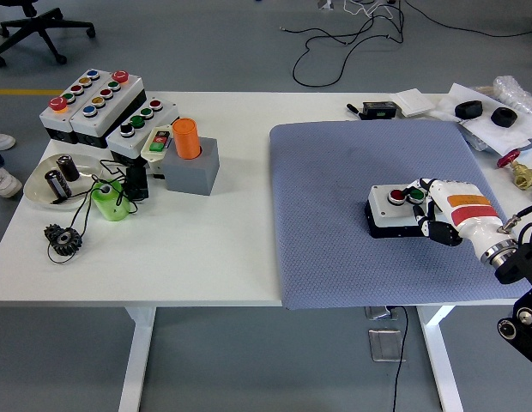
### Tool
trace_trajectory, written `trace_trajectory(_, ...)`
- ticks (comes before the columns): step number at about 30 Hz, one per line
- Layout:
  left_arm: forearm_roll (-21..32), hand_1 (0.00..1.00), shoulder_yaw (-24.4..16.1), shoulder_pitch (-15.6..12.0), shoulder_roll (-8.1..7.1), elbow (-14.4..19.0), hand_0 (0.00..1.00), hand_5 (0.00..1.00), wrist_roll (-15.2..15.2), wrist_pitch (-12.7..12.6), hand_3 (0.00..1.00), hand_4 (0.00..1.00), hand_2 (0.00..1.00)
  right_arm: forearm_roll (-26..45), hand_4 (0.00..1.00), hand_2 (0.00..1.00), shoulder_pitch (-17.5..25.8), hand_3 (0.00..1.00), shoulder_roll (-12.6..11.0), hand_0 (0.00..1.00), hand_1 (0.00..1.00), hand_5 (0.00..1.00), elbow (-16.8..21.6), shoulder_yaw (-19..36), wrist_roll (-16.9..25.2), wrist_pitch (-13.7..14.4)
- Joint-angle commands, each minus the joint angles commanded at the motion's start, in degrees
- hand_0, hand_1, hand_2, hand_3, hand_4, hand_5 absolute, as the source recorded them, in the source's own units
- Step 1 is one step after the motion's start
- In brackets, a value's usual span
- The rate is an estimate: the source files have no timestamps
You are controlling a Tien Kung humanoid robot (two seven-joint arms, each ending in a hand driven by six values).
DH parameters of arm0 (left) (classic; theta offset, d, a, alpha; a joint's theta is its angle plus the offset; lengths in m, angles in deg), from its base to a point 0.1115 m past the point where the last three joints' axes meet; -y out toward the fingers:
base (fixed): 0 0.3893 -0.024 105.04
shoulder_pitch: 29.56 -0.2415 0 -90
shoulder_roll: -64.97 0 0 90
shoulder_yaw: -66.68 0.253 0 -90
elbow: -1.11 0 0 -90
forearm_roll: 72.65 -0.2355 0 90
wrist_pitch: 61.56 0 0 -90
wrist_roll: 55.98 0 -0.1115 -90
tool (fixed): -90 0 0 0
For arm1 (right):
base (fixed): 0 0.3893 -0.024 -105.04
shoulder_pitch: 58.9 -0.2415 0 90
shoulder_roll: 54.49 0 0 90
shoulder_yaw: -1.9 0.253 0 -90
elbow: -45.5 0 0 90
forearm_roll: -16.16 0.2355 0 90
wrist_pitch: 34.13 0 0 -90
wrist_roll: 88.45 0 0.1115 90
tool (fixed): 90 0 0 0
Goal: Pick up the button,place it on the desk,press the button,press the button
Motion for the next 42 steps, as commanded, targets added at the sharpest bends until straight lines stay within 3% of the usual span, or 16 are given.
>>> trace_trajectory(31, 0.2, 0.581, 0.4, 0.0, 0.02, -0.1, 0.632, 0.998, -0.1, 0.1, 0.542, 0.360, 0.556, -3.4, 0.506, 0.100, -2.9, 0.619, -0.3, 0.169, 0.002, 0.002, -0.1, -4.6, -0.4, -1.9)
trace_trajectory(42, 0.3, 0.581, 0.4, 0.0, 0.05, -0.1, 0.632, 0.998, -0.1, 0.1, 0.542, 0.360, 0.556, -3.3, 0.504, 0.099, -2.3, 0.616, -0.8, 0.169, 0.002, 0.002, 2.4, -1.8, -0.2, -0.7)
